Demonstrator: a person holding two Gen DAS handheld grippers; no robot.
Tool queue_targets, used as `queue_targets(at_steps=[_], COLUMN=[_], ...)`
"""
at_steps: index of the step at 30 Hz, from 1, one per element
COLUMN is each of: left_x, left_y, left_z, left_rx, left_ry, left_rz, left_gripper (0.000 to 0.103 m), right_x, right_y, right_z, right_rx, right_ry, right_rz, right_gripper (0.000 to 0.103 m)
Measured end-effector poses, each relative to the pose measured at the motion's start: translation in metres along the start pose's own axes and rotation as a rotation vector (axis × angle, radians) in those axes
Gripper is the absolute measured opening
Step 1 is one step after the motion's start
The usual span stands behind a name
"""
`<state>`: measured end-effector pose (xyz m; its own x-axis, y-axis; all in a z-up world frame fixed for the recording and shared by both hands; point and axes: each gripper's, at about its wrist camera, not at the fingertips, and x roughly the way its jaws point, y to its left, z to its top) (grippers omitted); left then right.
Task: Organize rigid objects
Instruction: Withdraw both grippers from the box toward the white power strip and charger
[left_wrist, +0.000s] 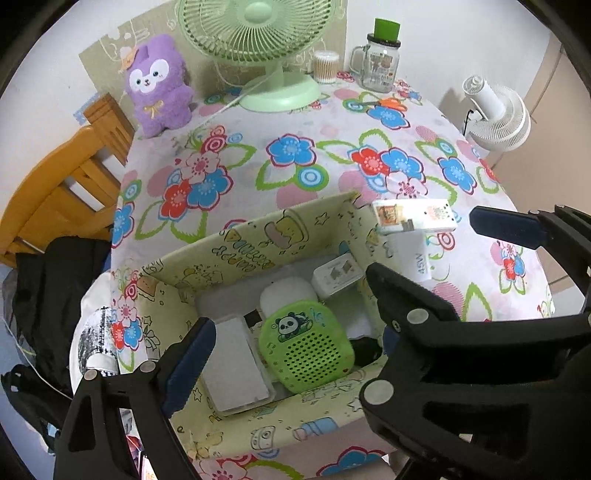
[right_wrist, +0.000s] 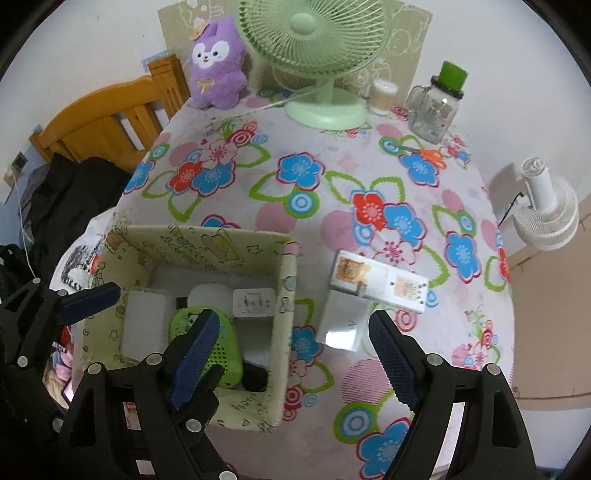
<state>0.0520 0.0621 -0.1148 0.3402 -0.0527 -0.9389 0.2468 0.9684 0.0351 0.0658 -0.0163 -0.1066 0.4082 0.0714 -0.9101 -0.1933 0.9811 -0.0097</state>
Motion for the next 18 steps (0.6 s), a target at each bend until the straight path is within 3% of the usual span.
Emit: queue_targets(at_steps=[18], left_x=[-0.035], left_y=[-0.036], left_z=[0.013], left_rx=[-0.035], left_ry=[-0.061], left_rz=[0.025], left_gripper=[0.093], right_x=[-0.044], right_y=[-0.035], right_z=[0.002], right_rx=[-0.053], right_ry=[-0.096], right_rz=[0.024], right_gripper=[0.085])
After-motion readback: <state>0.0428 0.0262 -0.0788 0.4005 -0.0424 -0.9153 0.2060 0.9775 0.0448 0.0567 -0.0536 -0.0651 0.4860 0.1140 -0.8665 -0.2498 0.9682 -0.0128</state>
